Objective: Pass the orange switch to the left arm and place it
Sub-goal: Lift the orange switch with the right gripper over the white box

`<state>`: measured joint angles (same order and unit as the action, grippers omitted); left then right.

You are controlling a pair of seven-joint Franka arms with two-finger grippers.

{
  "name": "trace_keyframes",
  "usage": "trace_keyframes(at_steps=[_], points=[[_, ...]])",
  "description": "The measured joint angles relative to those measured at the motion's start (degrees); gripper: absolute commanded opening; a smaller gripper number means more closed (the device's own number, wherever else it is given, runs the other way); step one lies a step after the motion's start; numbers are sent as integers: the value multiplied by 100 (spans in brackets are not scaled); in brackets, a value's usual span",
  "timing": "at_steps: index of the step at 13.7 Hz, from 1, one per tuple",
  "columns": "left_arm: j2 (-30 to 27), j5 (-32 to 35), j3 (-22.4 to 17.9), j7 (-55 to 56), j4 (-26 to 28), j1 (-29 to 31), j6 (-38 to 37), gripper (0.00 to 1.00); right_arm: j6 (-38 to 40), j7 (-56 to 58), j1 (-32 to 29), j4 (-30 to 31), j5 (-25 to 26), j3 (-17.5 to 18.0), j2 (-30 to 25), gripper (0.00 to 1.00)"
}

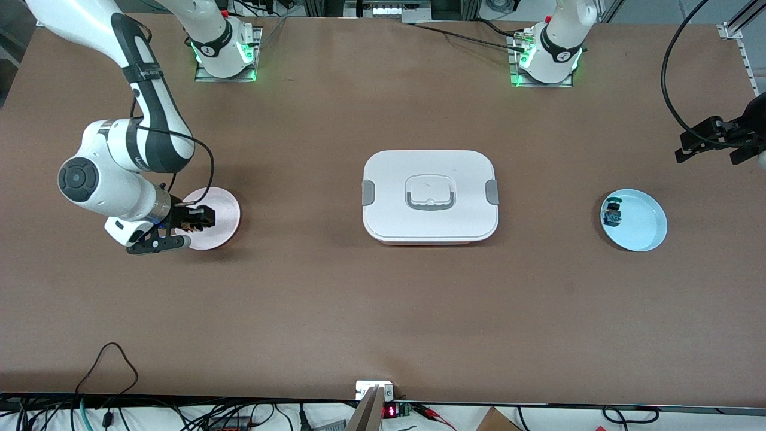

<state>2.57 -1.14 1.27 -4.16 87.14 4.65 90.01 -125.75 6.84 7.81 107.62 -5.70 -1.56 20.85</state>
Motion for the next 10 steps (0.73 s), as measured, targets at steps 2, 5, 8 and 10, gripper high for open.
trace_keyframes(at_steps=[2, 5, 8, 10], points=[[0, 0, 0, 0, 0, 0, 0, 100, 159, 0, 6, -324, -4, 208, -58, 0], [0, 0, 0, 0, 0, 0, 0, 100, 247, 0, 15, -782, -10, 572, -117, 0], [0, 0, 0, 0, -1, 0, 0, 100, 282, 0, 36, -1039, -398, 986, -201, 0], [0, 0, 0, 0, -1, 0, 0, 100, 285, 219, 68, -1061, -887, 1091, -278, 0]])
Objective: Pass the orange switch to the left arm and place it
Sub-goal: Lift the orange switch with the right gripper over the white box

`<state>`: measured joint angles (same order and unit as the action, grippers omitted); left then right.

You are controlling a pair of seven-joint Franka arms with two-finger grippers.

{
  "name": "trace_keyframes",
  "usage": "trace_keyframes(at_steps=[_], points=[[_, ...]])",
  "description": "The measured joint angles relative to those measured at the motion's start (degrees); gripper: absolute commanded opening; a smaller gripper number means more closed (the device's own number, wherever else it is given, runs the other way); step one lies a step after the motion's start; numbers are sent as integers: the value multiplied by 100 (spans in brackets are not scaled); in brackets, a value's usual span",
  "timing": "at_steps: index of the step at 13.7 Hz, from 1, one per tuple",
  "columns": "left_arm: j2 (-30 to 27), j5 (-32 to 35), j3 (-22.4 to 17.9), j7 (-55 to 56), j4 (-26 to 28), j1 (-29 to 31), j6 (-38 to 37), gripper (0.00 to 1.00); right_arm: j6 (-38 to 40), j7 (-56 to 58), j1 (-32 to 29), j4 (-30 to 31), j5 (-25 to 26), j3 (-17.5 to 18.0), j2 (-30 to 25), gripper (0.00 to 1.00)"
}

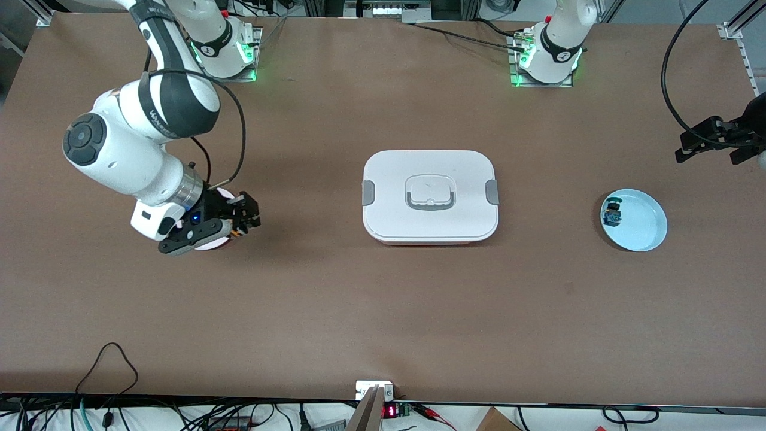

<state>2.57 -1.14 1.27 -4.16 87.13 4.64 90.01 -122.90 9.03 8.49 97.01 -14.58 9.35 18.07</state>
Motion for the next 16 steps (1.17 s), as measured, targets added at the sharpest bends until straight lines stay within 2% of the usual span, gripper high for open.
trace_keyframes(at_steps=[4, 8, 11, 16], points=[[0, 0, 2, 0, -3, 0, 0, 100, 0, 1218, 0, -13, -289, 48, -77, 0], [0, 0, 9, 0, -8, 0, 0, 100, 14, 2495, 64, -28, -949, 265, -240, 0], [0, 0, 9, 0, -10, 0, 0, 100, 27, 3301, 192, -29, -1197, 298, -369, 0], [17, 0, 18, -64, -9, 0, -10, 100, 12, 4371, 523, -128, -2889, 322, -393, 0]])
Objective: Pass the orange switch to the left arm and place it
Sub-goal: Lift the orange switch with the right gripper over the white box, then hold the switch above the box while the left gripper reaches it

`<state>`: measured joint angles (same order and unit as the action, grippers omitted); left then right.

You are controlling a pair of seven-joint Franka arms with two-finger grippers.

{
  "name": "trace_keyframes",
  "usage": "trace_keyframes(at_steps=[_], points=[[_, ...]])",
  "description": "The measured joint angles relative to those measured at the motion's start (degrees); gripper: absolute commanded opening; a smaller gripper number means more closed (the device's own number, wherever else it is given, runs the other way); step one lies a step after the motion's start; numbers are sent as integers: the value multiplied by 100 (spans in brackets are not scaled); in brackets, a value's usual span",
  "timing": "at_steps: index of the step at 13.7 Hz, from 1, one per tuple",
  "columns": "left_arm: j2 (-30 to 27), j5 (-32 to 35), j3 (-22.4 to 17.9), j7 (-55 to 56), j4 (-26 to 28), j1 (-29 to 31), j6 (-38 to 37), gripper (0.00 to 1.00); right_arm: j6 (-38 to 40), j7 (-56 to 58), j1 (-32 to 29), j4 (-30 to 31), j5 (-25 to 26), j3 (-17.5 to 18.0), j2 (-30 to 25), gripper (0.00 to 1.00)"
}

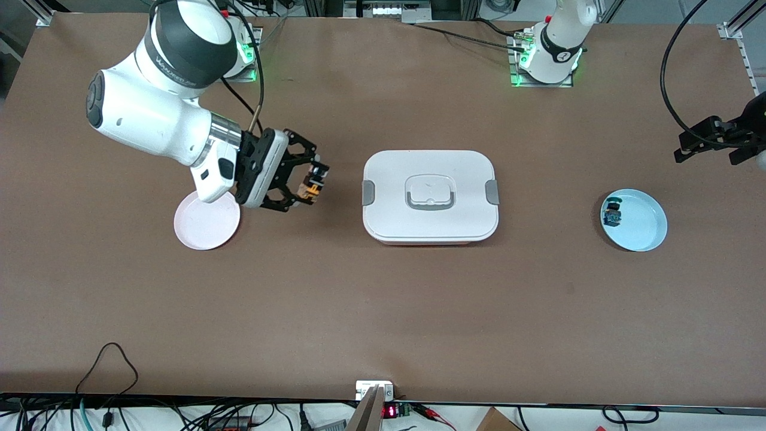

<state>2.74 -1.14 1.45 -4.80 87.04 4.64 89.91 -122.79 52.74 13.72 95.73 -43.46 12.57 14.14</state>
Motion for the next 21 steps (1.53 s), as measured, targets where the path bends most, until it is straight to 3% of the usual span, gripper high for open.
trace_keyframes(at_steps=[4, 7, 14, 21], points=[[12, 0, 2, -462, 5, 40, -408, 100, 0, 1114, 156, -56, -1131, 3, 22, 0], [12, -275, 74, -472, 0, 37, -875, 100, 1, 1750, 216, -58, -1673, 3, 72, 0], [213, -2729, 6, 276, 50, 438, -1884, 100, 3, 3394, 549, -65, -3983, 6, 217, 0], [722, -5416, 38, 1013, 348, 426, -1872, 100, 3, 3976, 998, -392, -5037, -4, 596, 0]])
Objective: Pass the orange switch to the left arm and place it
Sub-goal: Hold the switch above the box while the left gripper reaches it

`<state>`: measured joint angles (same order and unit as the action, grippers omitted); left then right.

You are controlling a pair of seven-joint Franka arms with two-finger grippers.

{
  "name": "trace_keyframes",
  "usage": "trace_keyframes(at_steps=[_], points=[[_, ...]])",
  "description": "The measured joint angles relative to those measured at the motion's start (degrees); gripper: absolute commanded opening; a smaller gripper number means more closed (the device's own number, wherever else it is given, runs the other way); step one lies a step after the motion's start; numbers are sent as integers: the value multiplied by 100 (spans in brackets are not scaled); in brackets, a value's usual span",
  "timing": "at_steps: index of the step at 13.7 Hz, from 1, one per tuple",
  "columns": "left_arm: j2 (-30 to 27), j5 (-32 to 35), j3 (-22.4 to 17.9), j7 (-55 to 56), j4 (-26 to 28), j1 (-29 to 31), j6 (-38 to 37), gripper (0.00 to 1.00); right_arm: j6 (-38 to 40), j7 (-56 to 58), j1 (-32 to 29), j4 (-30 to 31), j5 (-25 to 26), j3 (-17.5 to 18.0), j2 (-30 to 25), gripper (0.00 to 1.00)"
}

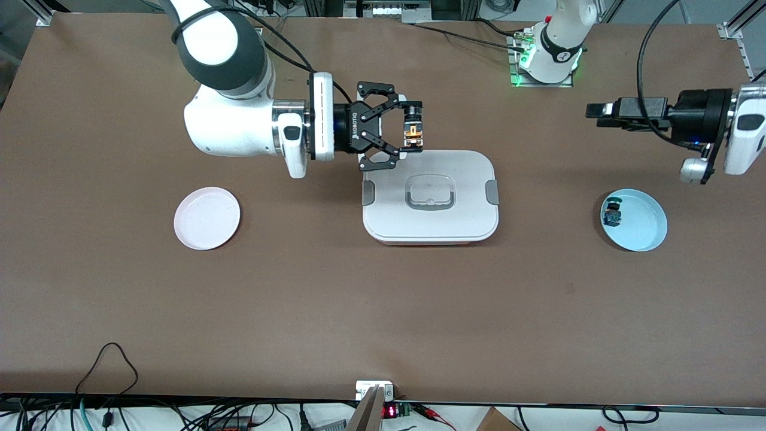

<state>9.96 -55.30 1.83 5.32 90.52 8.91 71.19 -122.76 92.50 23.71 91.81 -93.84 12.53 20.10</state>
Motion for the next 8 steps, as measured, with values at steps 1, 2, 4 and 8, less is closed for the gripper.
trace_keyframes(at_steps=[1, 2, 4, 8], points=[[122, -191, 18, 0, 7, -4, 98, 100, 0, 34, 10, -53, -85, -7, 55, 0], [217, -405, 45, 0, 30, -14, 218, 100, 0, 59, 13, -132, -160, -12, 111, 0], [300, -814, 170, 0, 163, -40, 574, 100, -50, 100, 57, -348, -186, -17, 244, 0], [313, -1305, 712, 18, 433, -69, 1391, 100, -292, 209, 308, -596, -343, -21, 496, 0]])
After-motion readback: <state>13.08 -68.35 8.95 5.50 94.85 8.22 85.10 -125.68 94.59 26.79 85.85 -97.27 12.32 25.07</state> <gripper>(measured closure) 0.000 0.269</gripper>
